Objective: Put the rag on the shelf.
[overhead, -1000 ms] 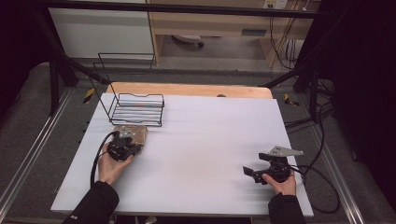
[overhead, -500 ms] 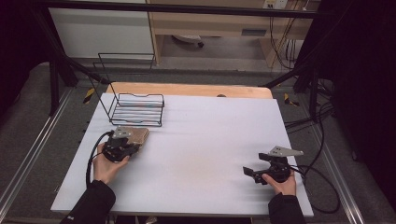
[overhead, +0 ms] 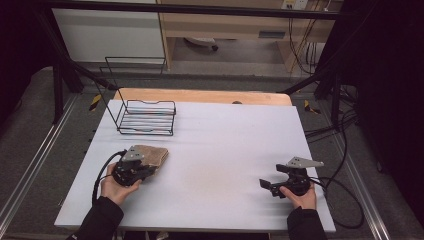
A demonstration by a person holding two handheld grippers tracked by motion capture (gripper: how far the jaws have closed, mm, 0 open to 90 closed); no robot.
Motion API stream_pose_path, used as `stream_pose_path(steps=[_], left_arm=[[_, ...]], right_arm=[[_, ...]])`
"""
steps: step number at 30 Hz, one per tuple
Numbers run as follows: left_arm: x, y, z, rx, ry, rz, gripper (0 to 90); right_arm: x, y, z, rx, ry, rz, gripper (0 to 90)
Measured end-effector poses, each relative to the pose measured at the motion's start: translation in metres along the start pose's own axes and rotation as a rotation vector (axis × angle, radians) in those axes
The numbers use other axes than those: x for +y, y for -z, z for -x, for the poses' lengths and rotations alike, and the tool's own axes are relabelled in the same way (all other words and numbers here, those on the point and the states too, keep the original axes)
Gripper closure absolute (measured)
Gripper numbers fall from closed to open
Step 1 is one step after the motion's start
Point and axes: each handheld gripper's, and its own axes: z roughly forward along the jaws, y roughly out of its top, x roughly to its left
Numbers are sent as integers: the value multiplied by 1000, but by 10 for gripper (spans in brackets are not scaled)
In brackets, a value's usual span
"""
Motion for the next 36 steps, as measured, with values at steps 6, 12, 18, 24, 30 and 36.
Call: stream_pose_path(steps=[6, 12, 18, 24, 30, 36], left_arm=[[-8, 5, 9, -25, -13, -8, 844], [-20, 10, 13, -50, -12, -23, 842], [-24, 9, 14, -46, -5, -29, 819], [-22, 17, 11, -39, 9, 33, 674], [-23, 29, -1, -13, 51, 87, 483], [-26, 34, -14, -2, 102, 112, 302]], right_arm=[[0, -1, -1, 1, 5, -2, 18], [0, -1, -1, 2, 6, -2, 18], [2, -3, -5, 4, 9, -14, 18], [5, -8, -9, 17, 11, -8, 20], [11, -16, -17, 26, 23, -17, 19], [22, -33, -29, 36, 24, -28, 18]])
